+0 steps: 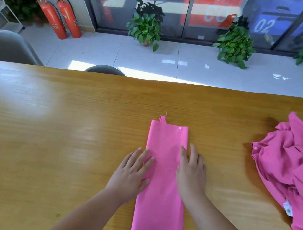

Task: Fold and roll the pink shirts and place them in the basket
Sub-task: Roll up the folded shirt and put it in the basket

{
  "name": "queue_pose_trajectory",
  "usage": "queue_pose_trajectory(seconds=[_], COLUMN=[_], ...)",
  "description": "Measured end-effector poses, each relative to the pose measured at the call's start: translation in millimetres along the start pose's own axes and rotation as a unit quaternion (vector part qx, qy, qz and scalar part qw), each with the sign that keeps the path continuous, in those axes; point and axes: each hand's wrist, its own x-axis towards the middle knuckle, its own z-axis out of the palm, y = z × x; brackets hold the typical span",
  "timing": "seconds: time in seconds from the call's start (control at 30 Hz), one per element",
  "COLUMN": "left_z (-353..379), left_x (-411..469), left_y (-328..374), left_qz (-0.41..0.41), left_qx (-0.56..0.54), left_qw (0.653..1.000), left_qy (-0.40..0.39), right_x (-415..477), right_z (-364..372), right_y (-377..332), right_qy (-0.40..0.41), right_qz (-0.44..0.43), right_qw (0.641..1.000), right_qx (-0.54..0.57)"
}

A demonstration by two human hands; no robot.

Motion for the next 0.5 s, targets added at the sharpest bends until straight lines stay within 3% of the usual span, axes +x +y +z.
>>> queue_pose_trajectory(seconds=[0.07,0.13,0.33,0.4,0.5], left_z=[2,4,8,6,-5], left_x=[7,16,47,63,89], left_y=[5,11,-10,-15,-18], left_qz=[0.029,0.037,-0.03,-0.06,-0.125], left_qx=[0.007,0.005,-0.001,-0.008,-0.037], left_qw=[1.0,0.999,1.0,0.998,0.991], left_qy=[0.002,0.001,-0.003,-0.004,-0.004], right_x=[-8,-13,26,49,77], right_z=[6,17,16,12,5], right_y=[-4,-3,27,35,37], right_qy=[0.015,-0.02,-0.054,-0.029,0.011], right_qz=[-0.055,-0.122,-0.223,-0.201,-0.073], right_qw=[0.998,0.992,0.97,0.975,0.996], right_qx=[-0.019,-0.038,-0.076,-0.084,-0.054])
